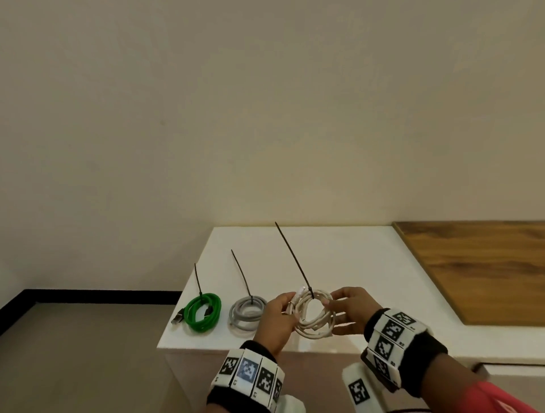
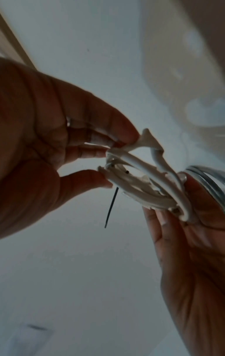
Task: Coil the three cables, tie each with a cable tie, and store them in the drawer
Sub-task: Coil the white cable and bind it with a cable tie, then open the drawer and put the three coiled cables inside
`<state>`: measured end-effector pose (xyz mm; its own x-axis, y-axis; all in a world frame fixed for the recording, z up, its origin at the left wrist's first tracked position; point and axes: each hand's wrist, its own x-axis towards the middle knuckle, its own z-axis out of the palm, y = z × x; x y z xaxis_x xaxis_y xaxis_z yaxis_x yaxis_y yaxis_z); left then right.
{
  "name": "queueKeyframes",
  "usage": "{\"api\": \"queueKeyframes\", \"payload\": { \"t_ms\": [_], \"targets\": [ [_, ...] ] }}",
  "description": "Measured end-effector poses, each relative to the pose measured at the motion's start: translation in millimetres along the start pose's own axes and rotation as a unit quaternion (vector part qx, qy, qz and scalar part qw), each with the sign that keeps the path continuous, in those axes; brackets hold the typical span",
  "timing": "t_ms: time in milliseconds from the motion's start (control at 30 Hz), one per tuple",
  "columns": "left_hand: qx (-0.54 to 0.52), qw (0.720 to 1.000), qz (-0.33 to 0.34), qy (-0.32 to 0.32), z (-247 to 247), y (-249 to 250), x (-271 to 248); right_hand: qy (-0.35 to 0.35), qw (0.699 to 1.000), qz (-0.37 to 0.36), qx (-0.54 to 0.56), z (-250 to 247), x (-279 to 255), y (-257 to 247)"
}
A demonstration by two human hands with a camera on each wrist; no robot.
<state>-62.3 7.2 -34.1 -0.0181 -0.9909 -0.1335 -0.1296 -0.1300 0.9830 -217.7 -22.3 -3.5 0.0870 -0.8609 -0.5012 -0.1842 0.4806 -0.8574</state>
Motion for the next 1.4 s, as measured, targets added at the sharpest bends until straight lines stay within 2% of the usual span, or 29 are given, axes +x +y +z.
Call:
{"api": "queueKeyframes", "payload": {
  "t_ms": [167,267,433,567,700,767,833,900,1067,1133,1233,1400],
  "targets": [
    [0.051,0.998,0.012,0.022,-6,-10,34,0.007,1.000,0.027,0.000,4,43,1],
    [0.064,0.998,-0.004,0.023,-7,-21,52,0.015,0.999,0.035,-0.014,4,64,8],
    [0.113,0.993,-0.006,-0.036,-10,-34,66,0.039,0.998,0.043,-0.007,2,82,18],
    [0.184,0.982,0.002,-0.044,-16,-31,54,0.062,0.996,0.061,0.004,-2,66,19],
    [0.222,0.973,0.062,-0.007,-30,-28,25,0.123,0.984,-0.027,-0.123,-5,38,28],
    [0.231,0.968,0.100,0.017,-39,-36,3,0.110,0.974,-0.089,-0.178,-3,19,41],
    [0.250,0.956,0.140,0.054,-50,-44,-22,0.072,0.947,-0.148,-0.277,4,-2,54],
    [0.267,0.946,0.155,0.096,-65,-53,-45,0.043,0.905,-0.185,-0.380,14,-23,64],
    [0.284,0.931,0.089,0.210,-109,-67,-78,-0.028,0.815,-0.199,-0.543,40,-54,61],
    [0.285,0.924,0.059,0.248,-129,-76,-77,-0.032,0.793,-0.216,-0.569,50,-51,58],
    [0.265,0.925,-0.007,0.272,-149,-95,-74,-0.048,0.783,-0.225,-0.578,58,-44,60],
    [0.151,0.948,-0.094,0.263,-166,-119,-49,-0.080,0.781,-0.231,-0.574,62,-21,70]
  ]
}}
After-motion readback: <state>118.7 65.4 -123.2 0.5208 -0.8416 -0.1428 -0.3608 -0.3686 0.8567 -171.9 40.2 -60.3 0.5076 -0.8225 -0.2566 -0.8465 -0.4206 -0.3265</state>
